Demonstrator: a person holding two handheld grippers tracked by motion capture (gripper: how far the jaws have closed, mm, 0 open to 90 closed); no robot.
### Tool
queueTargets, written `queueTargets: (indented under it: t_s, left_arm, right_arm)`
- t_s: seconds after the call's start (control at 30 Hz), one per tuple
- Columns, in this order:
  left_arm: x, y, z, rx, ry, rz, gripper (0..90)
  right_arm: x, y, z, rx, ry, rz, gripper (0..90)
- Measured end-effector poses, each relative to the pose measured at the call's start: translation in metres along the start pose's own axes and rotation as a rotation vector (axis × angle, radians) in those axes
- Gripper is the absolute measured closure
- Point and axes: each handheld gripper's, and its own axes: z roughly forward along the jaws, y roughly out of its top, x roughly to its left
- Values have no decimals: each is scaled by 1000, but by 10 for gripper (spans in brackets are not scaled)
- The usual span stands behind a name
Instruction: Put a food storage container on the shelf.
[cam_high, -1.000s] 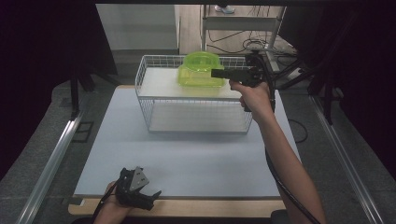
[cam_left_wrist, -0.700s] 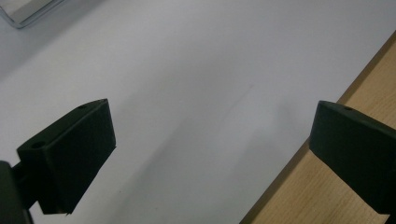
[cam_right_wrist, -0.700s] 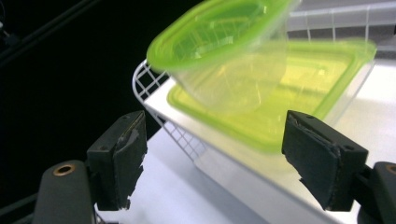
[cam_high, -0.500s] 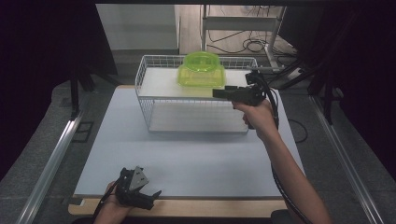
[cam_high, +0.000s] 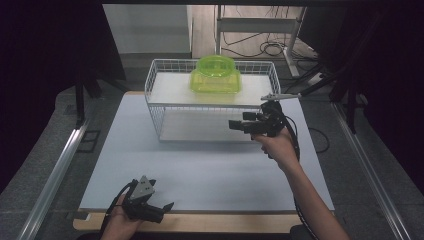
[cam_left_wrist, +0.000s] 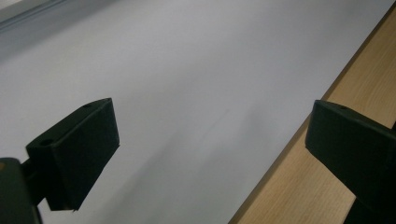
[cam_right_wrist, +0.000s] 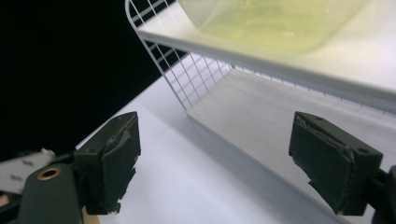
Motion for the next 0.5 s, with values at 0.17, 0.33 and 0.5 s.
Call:
queueTargets:
  t_s: [0.17, 0.33, 0.5]
  left_arm:
    - [0, -1, 0, -4, 1, -7, 36]
    - [0, -1, -1, -15, 5, -15, 37]
    - [0, -1, -1, -23, 9, -16, 37]
  right_arm:
    - [-1, -16, -1, 5, -15, -20, 147]
    - [0, -35, 1, 21, -47, -63, 115]
    - [0, -53, 2, 23, -72, -91, 92]
